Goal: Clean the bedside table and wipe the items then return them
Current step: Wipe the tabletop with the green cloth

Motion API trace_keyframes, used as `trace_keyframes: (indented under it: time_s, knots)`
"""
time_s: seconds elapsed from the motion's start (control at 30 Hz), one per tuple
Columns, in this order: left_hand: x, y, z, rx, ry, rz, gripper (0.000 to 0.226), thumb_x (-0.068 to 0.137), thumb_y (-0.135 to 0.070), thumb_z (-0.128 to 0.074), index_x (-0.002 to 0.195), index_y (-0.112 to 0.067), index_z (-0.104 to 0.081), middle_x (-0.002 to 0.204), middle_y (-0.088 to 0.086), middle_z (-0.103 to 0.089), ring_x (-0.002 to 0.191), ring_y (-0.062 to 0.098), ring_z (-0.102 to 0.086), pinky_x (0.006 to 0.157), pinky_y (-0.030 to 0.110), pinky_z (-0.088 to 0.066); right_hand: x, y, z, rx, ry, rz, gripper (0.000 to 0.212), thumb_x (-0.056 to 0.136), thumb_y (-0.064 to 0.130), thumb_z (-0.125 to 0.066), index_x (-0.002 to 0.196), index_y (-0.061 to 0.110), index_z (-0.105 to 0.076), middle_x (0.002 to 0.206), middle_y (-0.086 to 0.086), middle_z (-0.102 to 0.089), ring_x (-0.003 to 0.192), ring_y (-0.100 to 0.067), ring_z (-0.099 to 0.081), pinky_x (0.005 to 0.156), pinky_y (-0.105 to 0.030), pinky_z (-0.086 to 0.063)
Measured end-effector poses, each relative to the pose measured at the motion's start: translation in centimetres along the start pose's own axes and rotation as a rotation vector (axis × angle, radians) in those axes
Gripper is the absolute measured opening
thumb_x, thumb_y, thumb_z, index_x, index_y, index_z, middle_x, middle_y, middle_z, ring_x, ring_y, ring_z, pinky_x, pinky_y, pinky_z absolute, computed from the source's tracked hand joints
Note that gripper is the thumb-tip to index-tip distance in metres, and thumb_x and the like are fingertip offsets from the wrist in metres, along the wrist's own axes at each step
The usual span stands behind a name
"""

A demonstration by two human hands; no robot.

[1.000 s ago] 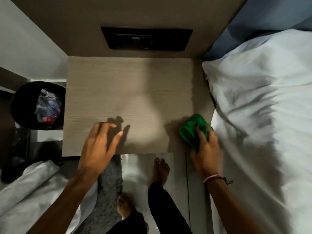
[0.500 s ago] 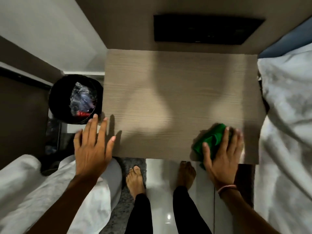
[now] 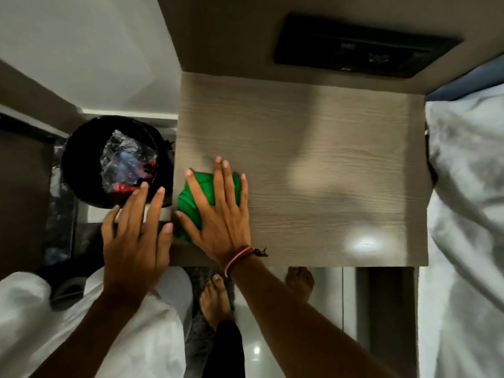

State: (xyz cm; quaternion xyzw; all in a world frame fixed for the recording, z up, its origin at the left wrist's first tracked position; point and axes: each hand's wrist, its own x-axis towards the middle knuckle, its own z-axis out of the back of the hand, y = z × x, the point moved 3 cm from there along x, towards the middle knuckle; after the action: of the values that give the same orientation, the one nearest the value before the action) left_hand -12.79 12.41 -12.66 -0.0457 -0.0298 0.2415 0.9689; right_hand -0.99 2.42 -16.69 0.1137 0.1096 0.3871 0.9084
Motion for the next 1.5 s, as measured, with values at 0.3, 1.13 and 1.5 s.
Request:
trace_keyframes:
  time_s: [0.3, 1.13, 1.5]
  knots:
    - [5.7, -7.2, -1.4, -0.035, 0.019, -0.119, 0.052, 0.103, -0.033, -0.032, 0.143, -0.002, -0.046, 0.149, 0.023, -0.045, 0.134, 0.041, -0.047, 0.113, 0.057, -0.031, -6.6, -20.0, 5.0, -0.202, -0.120, -0.298, 0.061, 0.099, 0.057, -0.038, 0.155, 0.035, -0.029, 0.154, -0.022, -0.031, 0.144, -0.042, -0.028, 0.120, -0.066, -0.013]
    - [9.5, -0.4, -0.5, 0.116, 0.054, 0.008, 0.058, 0.105, -0.042, -0.017, 0.156, -0.015, -0.023, 0.163, 0.013, -0.024, 0.151, 0.028, -0.023, 0.119, 0.058, -0.020, 2.6, -6.5, 2.0, 0.071, -0.141, -0.039, 0.073, 0.099, 0.056, -0.042, 0.158, 0.014, -0.028, 0.167, -0.020, -0.012, 0.156, -0.034, -0.006, 0.125, -0.055, -0.010]
    - [10.8, -0.3, -1.5, 0.067, 0.002, -0.014, 0.062, 0.104, -0.045, -0.024, 0.156, -0.012, -0.023, 0.162, 0.019, -0.025, 0.150, 0.032, -0.025, 0.119, 0.059, -0.022, 14.1, -3.7, 1.4, -0.110, -0.241, 0.049, 0.060, 0.097, 0.052, -0.044, 0.147, 0.020, -0.049, 0.149, -0.027, -0.045, 0.141, -0.040, -0.034, 0.122, -0.053, -0.024]
